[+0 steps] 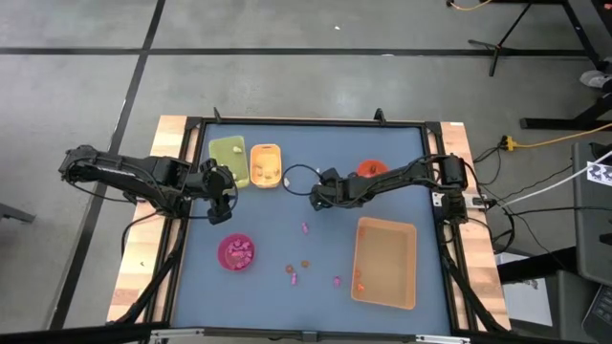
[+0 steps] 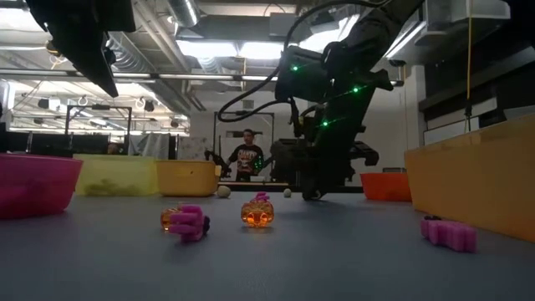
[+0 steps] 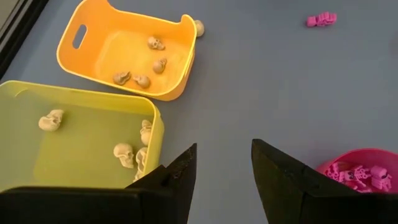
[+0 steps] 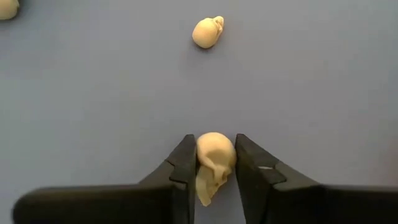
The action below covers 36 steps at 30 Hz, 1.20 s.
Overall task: Sort Halloween decoration
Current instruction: Put the white skull toy into the yellow bin
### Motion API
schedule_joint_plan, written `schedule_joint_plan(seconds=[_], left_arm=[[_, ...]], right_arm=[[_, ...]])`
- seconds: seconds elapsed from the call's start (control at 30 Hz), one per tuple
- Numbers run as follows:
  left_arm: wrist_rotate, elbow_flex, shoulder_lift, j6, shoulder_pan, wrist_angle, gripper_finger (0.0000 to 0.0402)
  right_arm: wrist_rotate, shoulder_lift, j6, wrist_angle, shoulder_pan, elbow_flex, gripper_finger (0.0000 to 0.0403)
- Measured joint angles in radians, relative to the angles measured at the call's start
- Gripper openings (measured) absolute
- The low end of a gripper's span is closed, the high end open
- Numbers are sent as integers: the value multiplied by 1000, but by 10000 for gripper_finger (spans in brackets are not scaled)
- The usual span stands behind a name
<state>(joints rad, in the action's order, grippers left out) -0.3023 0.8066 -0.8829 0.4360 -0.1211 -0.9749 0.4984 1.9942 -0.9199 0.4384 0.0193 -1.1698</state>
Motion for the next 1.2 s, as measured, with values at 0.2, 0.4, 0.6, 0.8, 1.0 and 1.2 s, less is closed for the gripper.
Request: schedule_joint_plan(seconds=[0.2, 0.4, 0.6, 0.8, 1.0, 1.2], left_arm=[[0, 0, 0, 0, 0, 0, 137], [0, 0, 0, 0, 0, 0, 137], [0, 0, 0, -1, 0, 1, 137], [1, 7, 2, -2, 0, -1, 137], [1, 44, 3, -63, 0, 2, 137], [1, 73, 3, -80, 0, 7, 137]], right_arm=[[-11, 2, 0, 8, 0, -14, 98], [-36, 10, 8, -6, 2, -89, 108], [-67, 8, 91, -248, 1, -131, 85], [-104, 7, 162, -596, 1, -136, 90], [-79, 27, 229, -847, 1, -152, 92], [-83, 153, 328, -914, 2, -309, 93]])
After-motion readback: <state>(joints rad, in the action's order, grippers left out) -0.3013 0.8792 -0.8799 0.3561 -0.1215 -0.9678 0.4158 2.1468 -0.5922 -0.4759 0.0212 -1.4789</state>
